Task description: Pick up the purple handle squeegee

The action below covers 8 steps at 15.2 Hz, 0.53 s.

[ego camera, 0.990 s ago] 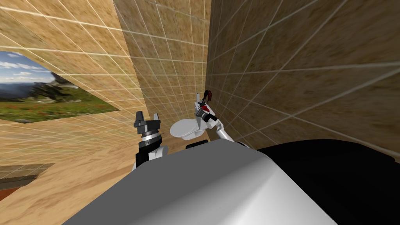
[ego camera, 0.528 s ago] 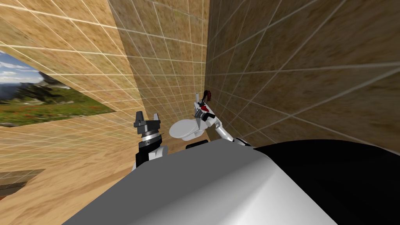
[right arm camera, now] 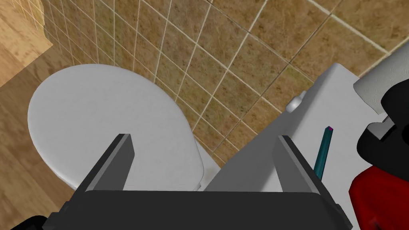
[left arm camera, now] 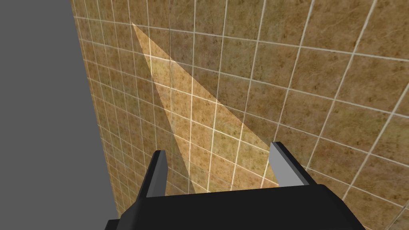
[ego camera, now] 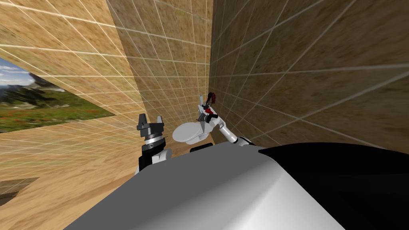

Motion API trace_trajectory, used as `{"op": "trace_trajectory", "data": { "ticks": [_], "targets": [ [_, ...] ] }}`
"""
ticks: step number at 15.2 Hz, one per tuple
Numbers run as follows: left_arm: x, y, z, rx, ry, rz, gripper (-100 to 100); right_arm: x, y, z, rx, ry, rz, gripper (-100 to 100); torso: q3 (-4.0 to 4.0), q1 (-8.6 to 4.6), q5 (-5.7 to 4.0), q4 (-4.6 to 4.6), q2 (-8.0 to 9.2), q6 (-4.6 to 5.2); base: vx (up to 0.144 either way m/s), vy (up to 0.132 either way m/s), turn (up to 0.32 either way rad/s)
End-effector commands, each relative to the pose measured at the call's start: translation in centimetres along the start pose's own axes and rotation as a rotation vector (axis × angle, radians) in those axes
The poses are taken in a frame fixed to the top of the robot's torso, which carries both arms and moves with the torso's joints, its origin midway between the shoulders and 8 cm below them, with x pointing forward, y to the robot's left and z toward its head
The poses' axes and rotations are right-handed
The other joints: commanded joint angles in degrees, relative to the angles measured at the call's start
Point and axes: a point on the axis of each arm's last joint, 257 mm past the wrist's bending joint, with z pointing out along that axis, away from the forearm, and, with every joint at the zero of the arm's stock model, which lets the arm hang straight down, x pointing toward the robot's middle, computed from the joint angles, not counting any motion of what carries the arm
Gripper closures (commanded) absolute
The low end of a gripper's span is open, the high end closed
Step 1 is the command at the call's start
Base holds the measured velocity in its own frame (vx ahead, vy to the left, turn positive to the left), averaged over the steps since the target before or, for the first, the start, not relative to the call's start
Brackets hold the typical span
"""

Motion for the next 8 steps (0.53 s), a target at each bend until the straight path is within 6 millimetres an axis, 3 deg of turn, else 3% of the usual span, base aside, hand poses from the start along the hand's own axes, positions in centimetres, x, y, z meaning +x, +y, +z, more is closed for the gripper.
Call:
{"op": "trace_trajectory", "data": {
  "ticks": [1, 8],
  "targets": [
    [0.0, 0.0, 0.0, 0.0, 0.0, 0.0, 0, -0.7, -0.5, 0.3, 0.039, -0.04, 0.053, -100, 0.0, 0.0, 0.0, 0.0, 0.0, 0.0, 0.025, 0.006, -0.022],
    [0.0, 0.0, 0.0, 0.0, 0.0, 0.0, 0, -2.6, -1.2, 0.7, 0.124, -0.154, 0.158, -100, 0.0, 0.0, 0.0, 0.0, 0.0, 0.0, 0.02, 0.006, -0.009]
  ]
}}
